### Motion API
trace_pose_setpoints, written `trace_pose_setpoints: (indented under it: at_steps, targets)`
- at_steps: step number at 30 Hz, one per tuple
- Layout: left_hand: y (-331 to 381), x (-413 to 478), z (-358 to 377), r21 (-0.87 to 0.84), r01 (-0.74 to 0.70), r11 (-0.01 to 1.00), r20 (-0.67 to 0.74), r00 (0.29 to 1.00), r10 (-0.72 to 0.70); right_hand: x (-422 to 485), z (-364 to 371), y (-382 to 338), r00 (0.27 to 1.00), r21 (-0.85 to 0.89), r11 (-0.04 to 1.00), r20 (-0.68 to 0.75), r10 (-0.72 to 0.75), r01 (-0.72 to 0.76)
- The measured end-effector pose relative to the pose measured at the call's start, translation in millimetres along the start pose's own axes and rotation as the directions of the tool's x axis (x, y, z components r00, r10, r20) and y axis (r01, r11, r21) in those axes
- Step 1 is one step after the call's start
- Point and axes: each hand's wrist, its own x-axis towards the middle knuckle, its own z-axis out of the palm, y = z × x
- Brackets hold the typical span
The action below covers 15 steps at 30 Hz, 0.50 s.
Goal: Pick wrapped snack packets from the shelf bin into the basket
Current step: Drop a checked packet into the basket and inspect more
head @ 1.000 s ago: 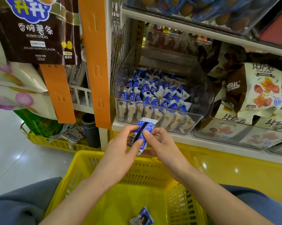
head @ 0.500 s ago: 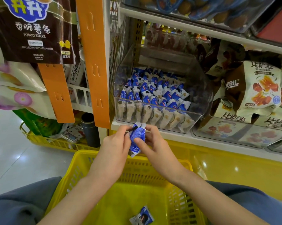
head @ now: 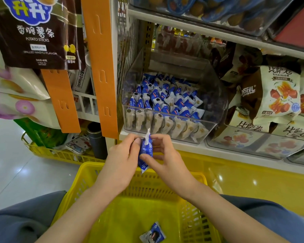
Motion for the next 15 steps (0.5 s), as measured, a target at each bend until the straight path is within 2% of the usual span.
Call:
trace_pose_setpoints:
  at_steps: [3,5,9,13,15]
  targets:
    - [5.9,-3.7,3.7,-0.240,0.115,0.964,0.173,0.982,-0.074,3.5,-2.6,2.4,0.995,-0.034,0.999,-0.098,0.031,-0.034]
    - [6.9,-5.0,8.0,-0.253,0.166,0.953,0.230,0.967,-0.107,4.4,-4.1,3.6,0.993,-0.102,0.994,-0.113,0.030,-0.041]
    - [7.7,0.5,8.8,-0.318,0.251,0.914,0.120,0.967,-0.223,3.0,-2.5,3.1,0.999,-0.184,0.983,-0.050,-0.013,0.004]
    - [8.8,4.6,2.0,-0.448,0.296,0.843,0.084,0.953,-0.290,6.0,-4.0,-1.6,0.992,-0.040,0.991,0.031,0.125,-0.124]
    - [7.7,6.1,-1.1,-0.492,0.309,0.814,0.066,0.945,-0.319,8.3,-5.4,-4.6,0.988,0.074,0.986,0.057,0.147,-0.151]
